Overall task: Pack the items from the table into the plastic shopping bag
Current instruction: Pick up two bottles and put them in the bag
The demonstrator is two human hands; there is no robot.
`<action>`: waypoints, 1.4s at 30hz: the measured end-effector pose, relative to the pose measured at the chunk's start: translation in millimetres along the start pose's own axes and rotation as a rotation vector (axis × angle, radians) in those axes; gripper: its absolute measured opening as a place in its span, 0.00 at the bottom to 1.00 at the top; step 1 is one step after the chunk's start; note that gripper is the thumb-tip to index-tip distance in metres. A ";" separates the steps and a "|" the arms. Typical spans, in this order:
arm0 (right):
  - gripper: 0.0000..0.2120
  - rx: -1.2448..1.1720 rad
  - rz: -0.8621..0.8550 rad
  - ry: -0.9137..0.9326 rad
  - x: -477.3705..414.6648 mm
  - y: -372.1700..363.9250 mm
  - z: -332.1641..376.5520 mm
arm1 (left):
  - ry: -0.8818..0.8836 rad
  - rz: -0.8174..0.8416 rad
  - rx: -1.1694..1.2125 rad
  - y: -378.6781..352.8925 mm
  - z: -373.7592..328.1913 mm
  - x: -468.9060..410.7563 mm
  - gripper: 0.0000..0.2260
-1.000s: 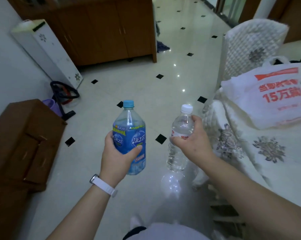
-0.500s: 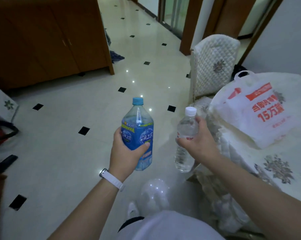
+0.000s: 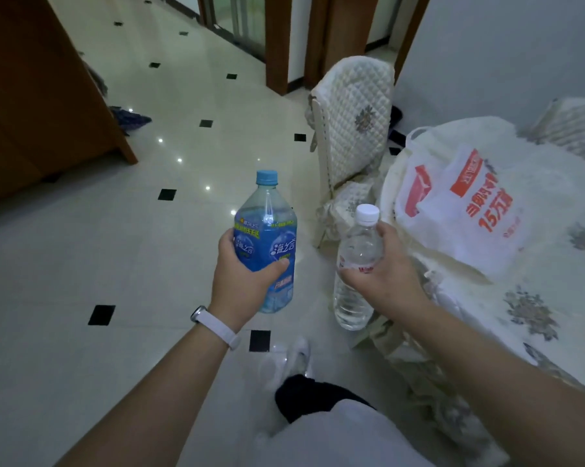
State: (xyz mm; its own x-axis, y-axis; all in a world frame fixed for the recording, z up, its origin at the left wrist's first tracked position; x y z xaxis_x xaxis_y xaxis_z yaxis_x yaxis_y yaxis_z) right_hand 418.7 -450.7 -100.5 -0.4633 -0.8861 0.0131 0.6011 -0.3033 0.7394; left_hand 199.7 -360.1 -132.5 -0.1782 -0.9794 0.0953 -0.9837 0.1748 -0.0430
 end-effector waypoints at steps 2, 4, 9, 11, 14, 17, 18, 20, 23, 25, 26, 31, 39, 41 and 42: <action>0.37 -0.012 -0.032 -0.012 -23.7 -5.8 -6.6 | 0.008 0.035 -0.015 -11.6 1.9 -27.5 0.34; 0.36 -0.034 -0.049 -0.032 -51.8 -11.5 -13.7 | 0.016 0.065 -0.032 -23.5 3.9 -57.3 0.33; 0.36 -0.109 -0.084 -0.100 -136.0 -23.7 -27.8 | 0.021 0.128 -0.118 -57.2 -3.2 -146.1 0.33; 0.37 -0.151 -0.095 -0.120 -173.1 -23.5 -31.1 | 0.019 0.151 -0.157 -75.1 -9.4 -182.3 0.33; 0.35 -0.192 -0.142 -0.161 -220.3 -13.0 -38.6 | 0.015 0.209 -0.219 -108.9 -18.6 -230.3 0.34; 0.37 -0.200 -0.187 -0.183 -257.7 2.4 -51.8 | -0.014 0.283 -0.246 -149.9 -24.0 -271.5 0.34; 0.38 -0.191 -0.201 -0.186 -266.4 8.3 -56.6 | -0.022 0.309 -0.248 -164.7 -24.9 -281.7 0.35; 0.38 -0.150 -0.232 -0.197 -279.1 21.3 -66.5 | -0.041 0.371 -0.254 -193.1 -26.9 -296.7 0.35; 0.38 -0.096 -0.256 -0.211 -288.8 41.4 -79.3 | -0.058 0.477 -0.245 -231.7 -27.6 -313.3 0.36; 0.37 -0.021 -0.282 -0.198 -290.9 52.3 -87.5 | -0.068 0.540 -0.231 -256.1 -26.6 -323.1 0.37; 0.37 0.033 -0.295 -0.192 -290.9 56.0 -91.6 | -0.070 0.569 -0.226 -268.0 -26.2 -327.3 0.36; 0.37 0.192 -0.317 -0.258 -290.6 72.0 -108.1 | -0.031 0.719 -0.144 -319.4 -23.2 -345.2 0.33; 0.36 0.402 -0.356 -0.482 -309.4 82.2 -134.7 | 0.068 0.968 -0.065 -397.7 -4.3 -392.0 0.34; 0.35 0.446 -0.374 -0.542 -314.0 86.3 -136.7 | 0.093 1.037 -0.025 -416.2 -2.7 -401.1 0.33; 0.35 0.465 -0.387 -0.575 -315.8 89.9 -136.8 | 0.109 1.071 -0.004 -426.7 -1.3 -405.6 0.32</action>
State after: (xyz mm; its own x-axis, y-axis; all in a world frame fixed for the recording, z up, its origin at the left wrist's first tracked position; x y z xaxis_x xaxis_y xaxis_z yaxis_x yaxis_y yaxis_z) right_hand 708.1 -246.1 -130.3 -0.9177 -0.3939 -0.0507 0.0595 -0.2626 0.9631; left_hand 691.6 -37.3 -151.6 -0.9481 -0.3023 0.0985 -0.3147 0.9367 -0.1534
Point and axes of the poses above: each hand's wrist, its own x-axis away from the middle knuckle, its own y-axis out of the back of the hand, z = x × y, the point moved 4 cm from there along -x, towards the middle knuckle, and after that the axes turned 11 degrees about x, right-handed, at the moved point
